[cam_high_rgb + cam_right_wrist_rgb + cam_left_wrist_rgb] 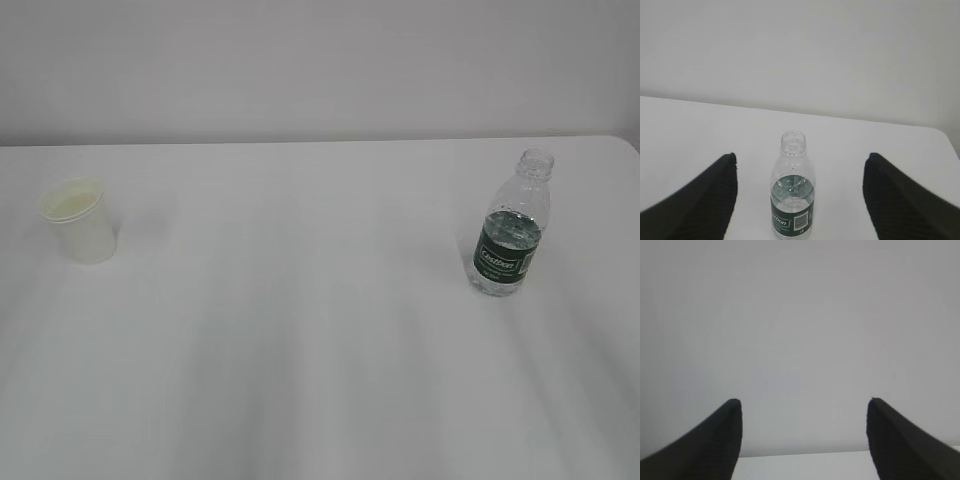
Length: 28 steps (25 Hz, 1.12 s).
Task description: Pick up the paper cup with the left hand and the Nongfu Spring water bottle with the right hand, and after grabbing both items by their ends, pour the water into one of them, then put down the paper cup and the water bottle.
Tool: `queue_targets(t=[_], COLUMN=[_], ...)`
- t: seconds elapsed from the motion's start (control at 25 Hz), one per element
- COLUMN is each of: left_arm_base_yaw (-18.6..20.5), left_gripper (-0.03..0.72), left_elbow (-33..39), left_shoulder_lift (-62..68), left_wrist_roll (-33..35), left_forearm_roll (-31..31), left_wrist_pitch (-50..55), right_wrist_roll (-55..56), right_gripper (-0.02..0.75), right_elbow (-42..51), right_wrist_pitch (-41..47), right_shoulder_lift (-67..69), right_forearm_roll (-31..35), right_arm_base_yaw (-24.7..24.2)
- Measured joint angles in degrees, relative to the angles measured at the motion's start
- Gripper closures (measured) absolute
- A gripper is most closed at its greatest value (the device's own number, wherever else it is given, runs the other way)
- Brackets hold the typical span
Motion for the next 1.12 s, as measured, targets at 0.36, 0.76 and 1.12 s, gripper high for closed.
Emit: queue_targets(t=[0.36, 0.76, 1.12], left_arm_base_yaw=[0.00, -2.89, -8.60], left_gripper=[0.132, 0.162, 0.165], left_elbow=[-0.65, -0.74, -1.01], left_shoulder_lift=[-8.95, -22.41, -30.24], left_wrist_roll=[-1.92, -2.48, -2.57], left_forearm_roll=[0.00, 0.47, 0.47], left_wrist_pitch=[6.81, 20.45, 29.88], right_wrist_roll=[0.00, -0.41, -0.50], right_gripper=[0.145, 0.145, 0.145], right_elbow=[-0.91, -0.94, -1.04], right_wrist_pitch=[8.08, 16.37, 21.74], right_shoulder_lift=[-7.34, -15.16, -19.35], right_forearm_roll=[-1.21, -2.13, -3.37], right_arm_base_yaw=[0.00, 0.00, 0.00])
